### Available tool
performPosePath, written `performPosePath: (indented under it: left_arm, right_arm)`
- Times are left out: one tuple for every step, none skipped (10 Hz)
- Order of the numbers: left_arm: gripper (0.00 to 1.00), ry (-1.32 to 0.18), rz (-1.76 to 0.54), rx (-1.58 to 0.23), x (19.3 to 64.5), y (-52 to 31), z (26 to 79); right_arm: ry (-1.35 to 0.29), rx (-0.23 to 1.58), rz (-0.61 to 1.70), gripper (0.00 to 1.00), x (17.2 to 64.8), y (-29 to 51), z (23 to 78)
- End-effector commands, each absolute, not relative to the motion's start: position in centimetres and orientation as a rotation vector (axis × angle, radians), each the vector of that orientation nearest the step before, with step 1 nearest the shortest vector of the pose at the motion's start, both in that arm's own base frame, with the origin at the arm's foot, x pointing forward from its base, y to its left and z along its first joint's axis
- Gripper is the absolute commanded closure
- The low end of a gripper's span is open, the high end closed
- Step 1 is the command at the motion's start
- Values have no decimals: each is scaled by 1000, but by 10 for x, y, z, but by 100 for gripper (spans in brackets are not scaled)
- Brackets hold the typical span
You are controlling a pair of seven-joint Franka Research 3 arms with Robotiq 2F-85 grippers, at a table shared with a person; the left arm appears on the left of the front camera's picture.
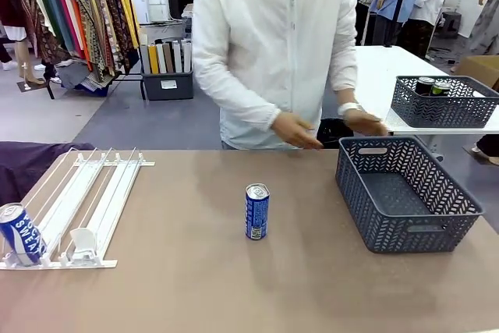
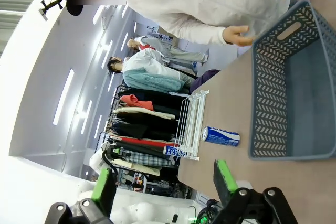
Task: Retrieve and store the cans from the dispenser.
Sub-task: Pick up one can from the Automatic Can Dispenser and place it in the middle of the table.
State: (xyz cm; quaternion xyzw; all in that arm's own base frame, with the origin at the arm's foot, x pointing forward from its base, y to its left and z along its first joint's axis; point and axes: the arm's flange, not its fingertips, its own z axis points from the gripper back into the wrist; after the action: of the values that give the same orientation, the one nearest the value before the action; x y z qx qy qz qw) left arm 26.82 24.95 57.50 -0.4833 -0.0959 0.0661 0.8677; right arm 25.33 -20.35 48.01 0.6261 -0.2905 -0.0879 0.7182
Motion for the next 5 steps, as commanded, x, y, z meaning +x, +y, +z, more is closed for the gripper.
performPosePath:
  left_arm:
    - [0, -206, 115, -1017, 265, 251, 575]
    - [0, -201, 138, -1012, 268, 250, 575]
    - [0, -260, 220, -818, 285, 224, 577]
    - [0, -184, 163, -729, 300, 199, 572]
    - [0, -155, 175, -588, 312, 170, 560]
  right_arm:
    - [-672, 1393, -176, 0, 255, -203, 482]
    - [-672, 1393, -176, 0, 255, -203, 482]
    - [-672, 1393, -176, 0, 255, -203, 482]
    - [-672, 1393, -176, 0, 255, -203, 482]
    - [-672, 1393, -176, 0, 255, -203, 482]
